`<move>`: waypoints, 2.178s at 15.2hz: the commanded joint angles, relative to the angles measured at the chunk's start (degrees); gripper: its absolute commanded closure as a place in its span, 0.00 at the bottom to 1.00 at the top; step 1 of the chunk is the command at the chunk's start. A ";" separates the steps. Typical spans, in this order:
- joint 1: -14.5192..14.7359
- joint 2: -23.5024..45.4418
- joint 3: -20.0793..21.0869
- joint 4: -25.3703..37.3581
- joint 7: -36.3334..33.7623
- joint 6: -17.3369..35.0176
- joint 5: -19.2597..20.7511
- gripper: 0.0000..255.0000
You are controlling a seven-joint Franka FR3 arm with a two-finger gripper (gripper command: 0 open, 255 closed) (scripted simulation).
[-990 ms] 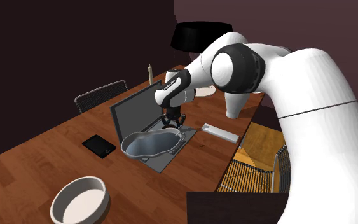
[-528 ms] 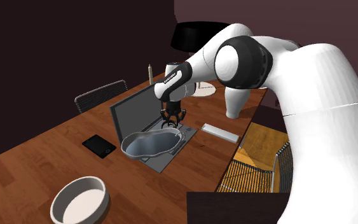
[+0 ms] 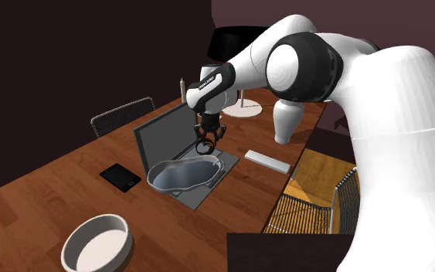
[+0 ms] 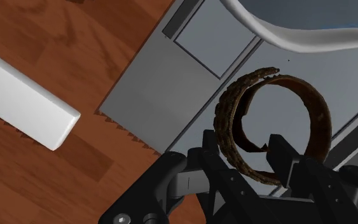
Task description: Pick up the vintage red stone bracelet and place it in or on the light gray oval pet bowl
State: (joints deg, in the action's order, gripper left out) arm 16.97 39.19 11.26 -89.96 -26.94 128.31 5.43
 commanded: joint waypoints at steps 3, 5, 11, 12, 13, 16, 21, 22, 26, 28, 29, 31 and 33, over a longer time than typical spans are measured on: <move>-0.13 -1.84 0.26 0.22 0.05 -2.06 -0.31 1.00; -0.20 -2.66 0.37 0.49 0.09 -3.16 -0.46 1.00; -0.39 -4.99 0.68 1.57 0.22 -6.53 -0.90 1.00; -0.42 -5.34 0.73 1.80 0.24 -7.11 -0.97 1.00; -0.44 -5.69 0.78 2.04 0.26 -7.70 -1.03 1.00; -0.50 -6.67 0.91 2.86 0.32 -9.49 -1.23 1.00; 0.49 -12.10 1.89 -4.80 -1.96 -7.15 -1.79 1.00; 0.86 -13.66 2.22 -7.22 -2.75 -6.24 -1.97 1.00; 2.53 -19.37 3.68 -15.86 -6.00 -3.13 -2.75 1.00; 3.47 -21.97 4.50 -19.64 -7.70 -1.83 -3.20 1.00; 4.26 -23.96 5.20 -22.46 -9.11 -0.89 -3.59 1.00; 4.36 -23.13 5.10 -23.00 -9.26 0.44 -3.30 1.00; 4.45 -22.26 4.98 -23.48 -9.41 1.76 -3.00 1.00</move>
State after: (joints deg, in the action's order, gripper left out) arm 21.39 16.87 16.26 -112.72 -36.24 129.26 2.37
